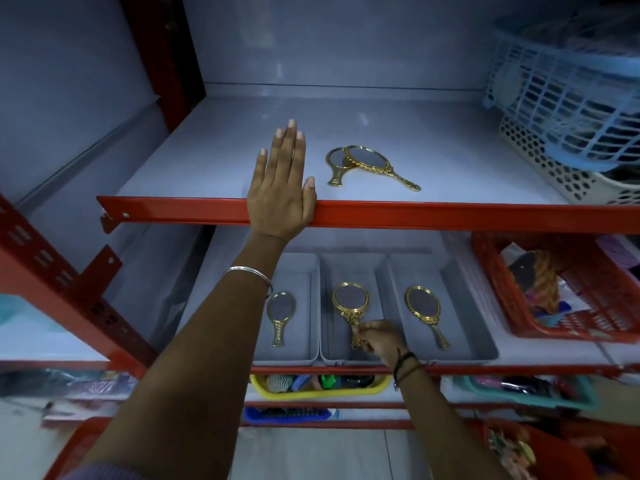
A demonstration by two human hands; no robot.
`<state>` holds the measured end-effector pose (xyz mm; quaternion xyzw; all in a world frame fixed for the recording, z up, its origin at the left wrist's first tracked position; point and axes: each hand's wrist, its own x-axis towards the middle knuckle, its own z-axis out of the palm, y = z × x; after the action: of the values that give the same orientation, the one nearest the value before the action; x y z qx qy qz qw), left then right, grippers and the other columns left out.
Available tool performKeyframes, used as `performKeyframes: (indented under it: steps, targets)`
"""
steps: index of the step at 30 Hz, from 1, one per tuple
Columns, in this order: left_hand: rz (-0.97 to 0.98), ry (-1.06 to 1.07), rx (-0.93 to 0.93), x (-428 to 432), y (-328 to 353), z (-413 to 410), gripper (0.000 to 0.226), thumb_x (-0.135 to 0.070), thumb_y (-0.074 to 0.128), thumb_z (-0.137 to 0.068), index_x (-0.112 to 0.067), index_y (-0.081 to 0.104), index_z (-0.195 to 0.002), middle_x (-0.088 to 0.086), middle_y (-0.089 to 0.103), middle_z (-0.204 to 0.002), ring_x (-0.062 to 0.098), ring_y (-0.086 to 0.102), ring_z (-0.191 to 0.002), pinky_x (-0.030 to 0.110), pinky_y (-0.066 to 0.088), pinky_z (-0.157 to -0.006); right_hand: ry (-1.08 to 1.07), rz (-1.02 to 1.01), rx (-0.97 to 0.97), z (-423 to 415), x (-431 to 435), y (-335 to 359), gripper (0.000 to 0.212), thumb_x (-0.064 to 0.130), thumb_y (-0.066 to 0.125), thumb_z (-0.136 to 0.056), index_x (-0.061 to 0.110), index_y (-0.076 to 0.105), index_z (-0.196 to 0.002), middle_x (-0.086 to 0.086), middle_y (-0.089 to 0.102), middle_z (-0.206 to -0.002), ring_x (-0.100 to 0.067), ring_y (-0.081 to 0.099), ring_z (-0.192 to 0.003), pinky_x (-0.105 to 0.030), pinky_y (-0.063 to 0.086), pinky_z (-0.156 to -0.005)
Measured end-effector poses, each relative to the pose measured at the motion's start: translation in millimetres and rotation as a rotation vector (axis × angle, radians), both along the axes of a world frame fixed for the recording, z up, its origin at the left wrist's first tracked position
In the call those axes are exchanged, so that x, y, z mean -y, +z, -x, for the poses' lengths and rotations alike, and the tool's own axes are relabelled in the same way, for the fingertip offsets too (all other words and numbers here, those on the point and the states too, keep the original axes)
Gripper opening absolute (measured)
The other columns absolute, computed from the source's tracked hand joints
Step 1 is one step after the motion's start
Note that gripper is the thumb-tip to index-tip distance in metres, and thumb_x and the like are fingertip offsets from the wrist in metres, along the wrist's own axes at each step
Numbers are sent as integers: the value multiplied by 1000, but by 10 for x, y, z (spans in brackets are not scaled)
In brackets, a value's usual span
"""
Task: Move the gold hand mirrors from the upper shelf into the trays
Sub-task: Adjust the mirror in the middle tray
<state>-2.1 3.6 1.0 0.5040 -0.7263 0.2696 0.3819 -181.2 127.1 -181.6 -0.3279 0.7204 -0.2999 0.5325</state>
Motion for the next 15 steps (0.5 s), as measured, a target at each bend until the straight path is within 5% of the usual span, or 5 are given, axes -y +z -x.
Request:
performKeyframes:
  steps: [4,8,11,15]
  targets:
    - [15,4,-1,3,-5,1,63,-32,36,-89,-1,34,-144,17,39,-150,28,35,-140,40,24,-116,-18,-39,-120,-16,179,-297,38,2,64,-84,11,49,-50,-5,47,-47,-14,42,-40,-23,37,-43]
    - [13,1,-4,5,-19,0,63,-32,37,-89,-1,34,-144,17,39,-150,28,35,-140,39,23,-116,-34,-49,-203,-34,200,-356,37,7,69,-80,12,51,-48,3,52,-33,-13,50,-37,-19,41,-41]
    - [11,7,1,4,3,5,63,-32,35,-89,-1,34,-144,17,39,-150,27,34,-141,37,20,-117,29,-29,-322,-71,164,-107,34,20,70,-79,12,52,-52,-1,54,-47,-15,52,-46,-20,39,-46]
    - [8,7,13,-10,17,1,63,-31,33,-89,0,33,-144,16,38,-151,27,33,-141,35,17,-117,41,413,-284,-32,75,612,24,22,71,-81,13,60,-61,5,61,-60,-9,56,-60,-16,41,-50]
